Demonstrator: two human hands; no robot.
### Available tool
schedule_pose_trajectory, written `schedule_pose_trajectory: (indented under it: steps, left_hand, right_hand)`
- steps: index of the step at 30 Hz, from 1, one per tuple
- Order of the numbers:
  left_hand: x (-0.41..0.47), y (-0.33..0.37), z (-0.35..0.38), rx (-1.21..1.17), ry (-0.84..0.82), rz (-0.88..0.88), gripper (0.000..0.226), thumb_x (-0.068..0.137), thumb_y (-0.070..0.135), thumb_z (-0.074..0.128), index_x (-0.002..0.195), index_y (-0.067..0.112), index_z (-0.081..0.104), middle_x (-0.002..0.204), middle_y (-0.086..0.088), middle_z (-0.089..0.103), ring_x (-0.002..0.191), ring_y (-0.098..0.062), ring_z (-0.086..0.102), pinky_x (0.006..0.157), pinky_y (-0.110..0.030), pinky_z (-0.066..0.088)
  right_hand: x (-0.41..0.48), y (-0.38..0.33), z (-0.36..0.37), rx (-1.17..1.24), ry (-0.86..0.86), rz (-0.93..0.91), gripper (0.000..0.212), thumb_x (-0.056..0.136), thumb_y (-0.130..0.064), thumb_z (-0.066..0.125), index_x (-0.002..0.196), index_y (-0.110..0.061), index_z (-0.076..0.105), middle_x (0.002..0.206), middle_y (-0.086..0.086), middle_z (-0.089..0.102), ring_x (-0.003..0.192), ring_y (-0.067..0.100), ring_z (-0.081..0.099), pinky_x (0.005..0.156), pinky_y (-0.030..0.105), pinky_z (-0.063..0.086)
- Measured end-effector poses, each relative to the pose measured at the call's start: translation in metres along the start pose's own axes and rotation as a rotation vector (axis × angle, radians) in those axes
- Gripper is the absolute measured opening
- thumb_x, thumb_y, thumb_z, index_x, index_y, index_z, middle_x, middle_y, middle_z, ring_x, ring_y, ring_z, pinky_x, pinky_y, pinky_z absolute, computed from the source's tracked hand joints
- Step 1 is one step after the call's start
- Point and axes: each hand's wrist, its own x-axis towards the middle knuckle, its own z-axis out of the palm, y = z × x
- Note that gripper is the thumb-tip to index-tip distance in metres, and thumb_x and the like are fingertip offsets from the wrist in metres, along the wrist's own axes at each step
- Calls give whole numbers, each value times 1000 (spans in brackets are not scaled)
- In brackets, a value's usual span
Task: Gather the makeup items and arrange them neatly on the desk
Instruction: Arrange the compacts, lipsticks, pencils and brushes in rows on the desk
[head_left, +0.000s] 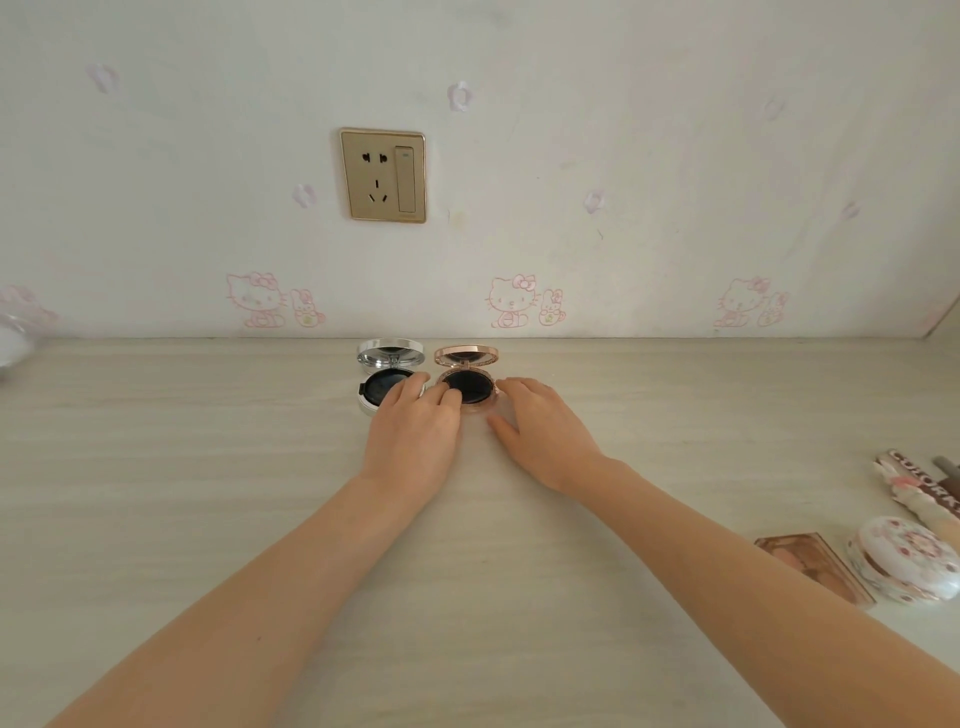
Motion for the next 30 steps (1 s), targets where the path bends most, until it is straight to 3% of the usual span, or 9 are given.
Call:
schedule_pose_trajectory:
  steps: [3, 7, 11, 13, 19, 30]
  left_hand:
    - [-8, 10, -11, -45, 9, 26, 17, 66, 13, 79, 81, 11, 70, 80, -1, 72, 94, -26, 66, 79, -34, 53]
    - [-19, 33, -25, -177, -34, 36, 26, 74, 15, 74, 99, 8, 71, 93, -5, 74, 105, -27, 63, 82, -36, 53]
    - [-29, 68, -36, -321, -117, 39, 32, 92, 20, 54, 121, 9, 63, 116, -4, 68, 128, -23, 47, 99, -36, 42]
    - [-32, 87, -39, -384, -112, 59, 34, 95, 22, 49, 126, 12, 59, 121, -3, 65, 130, -20, 42, 102, -33, 38]
    - [-41, 152, -51, -576, -127, 94, 33, 95, 22, 48, 125, 13, 60, 119, -1, 65, 125, -17, 44, 96, -31, 42]
    - [-28, 251, -65, -785, -248, 116, 32, 97, 27, 47, 124, 15, 60, 122, 1, 63, 125, -16, 43, 96, -34, 42]
  right_hand:
    - [-17, 6, -11, -30, -10, 30, 49, 98, -30, 47, 142, -12, 37, 144, 4, 42, 137, 21, 32, 110, 32, 30]
    - [-48, 20, -30, -64, 14, 54, 48, 98, -30, 46, 143, -13, 37, 141, 4, 45, 137, 20, 31, 108, 34, 33]
    - [-88, 40, -57, -98, 55, 107, 47, 98, -29, 46, 142, -15, 39, 140, 2, 46, 139, 19, 29, 108, 35, 34]
    - [-108, 51, -70, -120, 78, 136, 46, 98, -30, 46, 142, -16, 40, 141, 2, 46, 139, 18, 28, 108, 35, 35]
    - [-165, 82, -109, -156, 139, 229, 45, 98, -29, 46, 142, -17, 42, 142, 3, 46, 140, 16, 26, 106, 27, 27]
    - [-228, 151, -145, -183, 261, 421, 35, 97, -18, 44, 129, -8, 56, 129, 9, 58, 128, 27, 42, 103, 38, 36]
